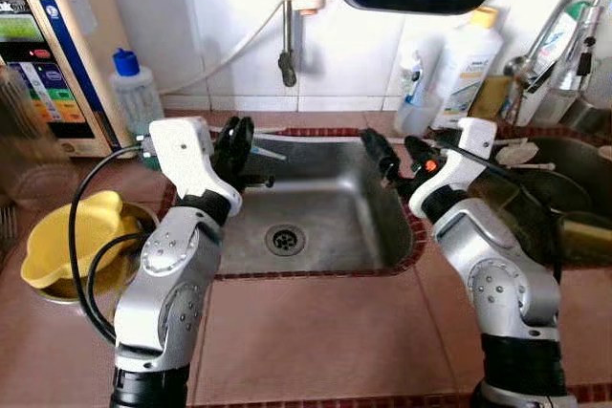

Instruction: Kitchen organization

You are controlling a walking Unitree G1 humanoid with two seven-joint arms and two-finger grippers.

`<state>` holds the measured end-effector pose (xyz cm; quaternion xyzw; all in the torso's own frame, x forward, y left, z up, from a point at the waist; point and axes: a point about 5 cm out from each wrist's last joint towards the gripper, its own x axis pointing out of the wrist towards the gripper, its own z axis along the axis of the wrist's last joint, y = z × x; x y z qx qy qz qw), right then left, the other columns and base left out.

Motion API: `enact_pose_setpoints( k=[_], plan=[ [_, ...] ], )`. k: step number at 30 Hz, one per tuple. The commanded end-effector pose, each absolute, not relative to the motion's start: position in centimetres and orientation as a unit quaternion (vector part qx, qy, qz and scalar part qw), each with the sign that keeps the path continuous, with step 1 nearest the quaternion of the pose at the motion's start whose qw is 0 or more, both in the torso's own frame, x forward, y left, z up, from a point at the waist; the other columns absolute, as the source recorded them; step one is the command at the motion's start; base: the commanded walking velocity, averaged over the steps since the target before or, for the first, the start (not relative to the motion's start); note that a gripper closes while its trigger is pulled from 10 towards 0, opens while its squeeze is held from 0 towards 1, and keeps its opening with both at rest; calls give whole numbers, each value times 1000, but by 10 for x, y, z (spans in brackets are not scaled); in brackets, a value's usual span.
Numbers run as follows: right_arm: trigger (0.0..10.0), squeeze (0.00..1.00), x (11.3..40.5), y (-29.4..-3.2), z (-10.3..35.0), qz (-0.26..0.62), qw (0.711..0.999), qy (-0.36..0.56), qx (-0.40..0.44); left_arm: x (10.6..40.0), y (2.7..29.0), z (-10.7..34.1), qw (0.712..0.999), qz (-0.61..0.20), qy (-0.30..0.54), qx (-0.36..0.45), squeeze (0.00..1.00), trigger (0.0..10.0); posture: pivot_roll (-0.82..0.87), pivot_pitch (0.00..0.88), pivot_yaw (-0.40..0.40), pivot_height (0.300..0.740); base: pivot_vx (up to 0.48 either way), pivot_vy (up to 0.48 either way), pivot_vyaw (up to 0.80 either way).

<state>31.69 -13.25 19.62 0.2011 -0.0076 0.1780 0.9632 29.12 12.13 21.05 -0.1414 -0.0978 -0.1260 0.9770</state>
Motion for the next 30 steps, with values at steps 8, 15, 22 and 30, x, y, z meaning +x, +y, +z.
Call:
enact_pose_setpoints(
  k=[8, 15, 22, 30],
  plan=[
    [10000, 0, 320, -129, 200, 191, 962, -10, 194, 292, 126, 212, 979, -109, -103, -141, 0, 10000, 42, 0, -8, 740, 0, -130, 0],
    [10000, 0, 320, -127, 202, 200, 959, -14, 202, 292, 130, 213, 981, -94, -108, -129, 0, 10000, 44, 0, -8, 740, 0, 0, 0],
    [10000, 0, 321, -121, 201, 223, 954, -14, 201, 294, 136, 211, 985, -88, -104, -104, 0, 10000, 80, 0, 21, 740, 0, 0, 0],
    [10000, 0, 331, -109, 203, 218, 949, -35, 224, 295, 142, 216, 987, -95, -103, -80, 0, 10000, 123, 0, 69, 740, 0, 0, 0]
  ],
)
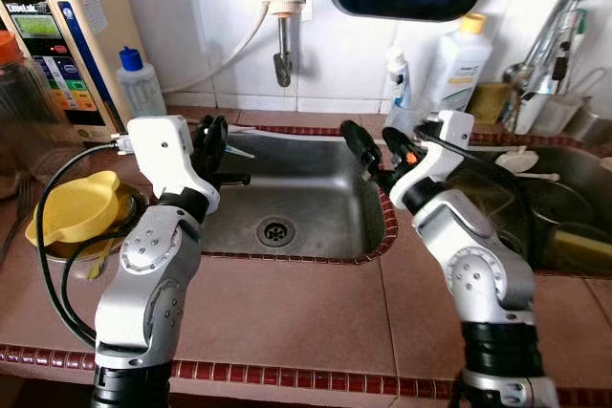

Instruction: Kitchen organization

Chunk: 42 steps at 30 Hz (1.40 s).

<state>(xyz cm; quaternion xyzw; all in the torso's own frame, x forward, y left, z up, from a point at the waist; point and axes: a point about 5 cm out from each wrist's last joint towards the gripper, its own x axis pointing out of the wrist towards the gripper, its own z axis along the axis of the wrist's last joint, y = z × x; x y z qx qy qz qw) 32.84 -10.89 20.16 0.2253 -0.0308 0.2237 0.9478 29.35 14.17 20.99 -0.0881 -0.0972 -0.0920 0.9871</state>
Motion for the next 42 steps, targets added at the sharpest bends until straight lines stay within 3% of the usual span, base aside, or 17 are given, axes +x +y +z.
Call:
enact_pose_setpoints(
  k=[1, 13, 15, 17, 21, 24, 30, 39, 42],
  plan=[
    [10000, 0, 331, -107, 203, 217, 948, -37, 229, 296, 143, 216, 987, -97, -103, -76, 0, 10000, 127, 0, 79, 740, 0, 0, 0],
    [10000, 0, 334, -96, 199, 210, 935, -44, 284, 300, 145, 219, 987, -105, -106, -60, 0, 10000, 125, 0, 88, 740, 0, 0, 0],
    [10000, 0, 333, -92, 197, 214, 922, -25, 322, 300, 144, 220, 986, -106, -113, -65, 0, 10000, 121, 0, 78, 740, 0, 0, 0],
    [10000, 0, 330, -83, 191, 237, 890, 17, 388, 304, 141, 225, 981, -107, -128, -94, 0, 10000, 108, 0, 51, 740, 0, 0, 0],
    [10000, 0, 327, -79, 190, 265, 881, 32, 391, 306, 139, 229, 977, -100, -143, -120, 0, 10000, 100, 0, 24, 740, 0, 0, 0],
    [10000, 0, 324, -78, 192, 311, 900, 25, 303, 311, 140, 235, 972, -84, -153, -157, 0, 10000, 96, 0, 13, 740, 0, 0, 0],
    [10000, 0, 320, -78, 201, 368, 909, -5, 194, 316, 141, 238, 968, -78, -157, -181, 0, 10000, 95, 0, 4, 740, 0, 0, 0],
    [10000, 0, 322, -88, 210, 420, 905, -54, 31, 325, 139, 237, 959, -75, -131, -241, 0, 10000, 98, 0, 5, 740, 0, 0, 0],
    [10000, 0, 321, -91, 204, 447, 892, -57, -39, 323, 133, 231, 959, -93, -113, -243, 0, 10000, 98, 0, 8, 740, 0, 0, 0]
  ],
)
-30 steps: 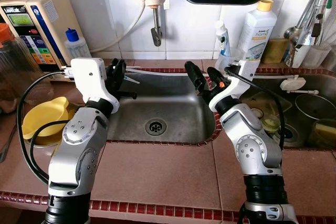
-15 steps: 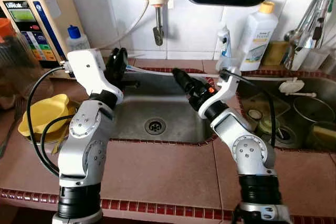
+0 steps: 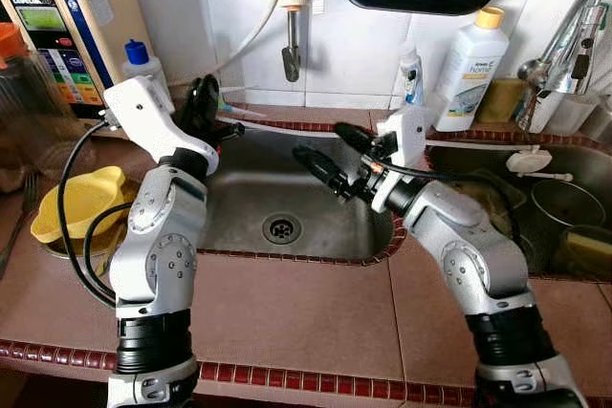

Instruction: Kitchen organization

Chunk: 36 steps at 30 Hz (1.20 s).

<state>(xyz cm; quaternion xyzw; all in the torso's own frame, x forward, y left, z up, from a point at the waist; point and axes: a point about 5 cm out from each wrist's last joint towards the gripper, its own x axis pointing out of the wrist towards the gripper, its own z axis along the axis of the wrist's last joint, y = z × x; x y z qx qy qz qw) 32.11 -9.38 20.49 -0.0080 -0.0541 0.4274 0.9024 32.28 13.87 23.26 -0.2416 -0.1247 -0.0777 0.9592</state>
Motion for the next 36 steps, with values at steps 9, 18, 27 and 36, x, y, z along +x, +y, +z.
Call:
enact_pose_setpoints(
  k=[9, 18, 27, 36],
  plan=[
    [10000, 0, 324, -85, 206, 477, 854, -110, -177, 303, 128, 212, 965, -165, -53, -196, 0, 10000, 102, 0, 4, 740, 0, 0, 0],
    [10000, 0, 323, -58, 205, 506, 807, -164, -256, 307, 118, 233, 957, -173, -76, -219, 0, 10000, 119, 0, -3, 740, 0, 0, 0],
    [10000, 0, 327, -49, 202, 524, 768, -194, -313, 314, 119, 253, 954, -166, -96, -229, 0, 10000, 114, 0, -9, 740, 0, 0, 0],
    [10000, 0, 341, -46, 213, 444, 808, -230, -312, 311, 113, 245, 955, -151, -75, -243, 0, 10000, 111, 0, -5, 740, 0, 0, 0]
  ],
)
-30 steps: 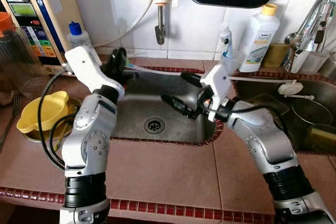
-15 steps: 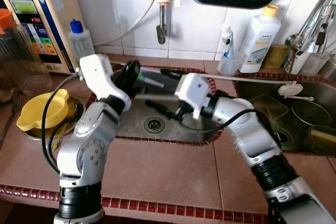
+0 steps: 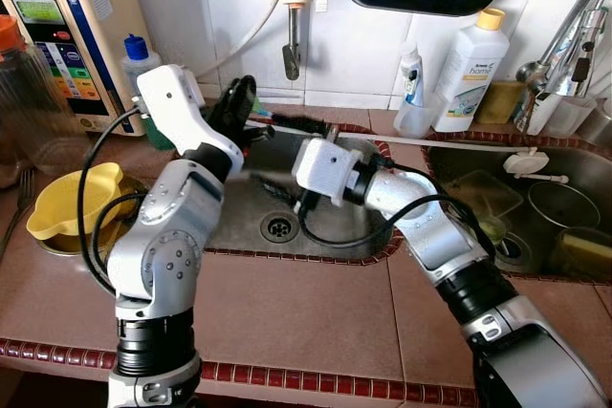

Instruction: Kitchen organization

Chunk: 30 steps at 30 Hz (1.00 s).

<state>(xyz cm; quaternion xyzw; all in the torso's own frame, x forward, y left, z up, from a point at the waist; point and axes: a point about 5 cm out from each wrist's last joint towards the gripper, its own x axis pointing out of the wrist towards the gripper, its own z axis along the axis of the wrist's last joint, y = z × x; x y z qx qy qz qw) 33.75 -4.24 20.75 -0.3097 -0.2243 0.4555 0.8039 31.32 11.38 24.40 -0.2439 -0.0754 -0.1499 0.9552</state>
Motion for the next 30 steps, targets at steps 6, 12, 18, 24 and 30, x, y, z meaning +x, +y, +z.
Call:
enact_pose_setpoints(
  k=[6, 12, 18, 24, 30],
  plan=[
    [10000, 0, 348, -45, 208, 418, 820, -222, -323, 309, 106, 248, 951, -157, -72, -254, 0, 10000, 108, 0, -5, 740, 0, 0, 0],
    [10000, 0, 356, -45, 205, 401, 827, -211, -334, 305, 103, 247, 949, -163, -63, -261, 0, 10000, 112, 0, -3, 740, 0, 0, 0],
    [0, 0, 360, -47, 200, 398, 828, -204, -338, 300, 98, 245, 948, -177, -50, -261, 0, 10000, 117, 0, -4, 740, 0, 0, 0],
    [0, 0, 362, -47, 200, 397, 829, -202, -337, 299, 97, 245, 947, -177, -48, -263, 0, 10000, 117, 0, -7, 740, 0, 0, 0],
    [0, 0, 364, -47, 200, 396, 830, -203, -336, 297, 96, 245, 946, -178, -46, -267, 0, 10000, 119, 0, -7, 740, 0, 0, 0]
  ],
)
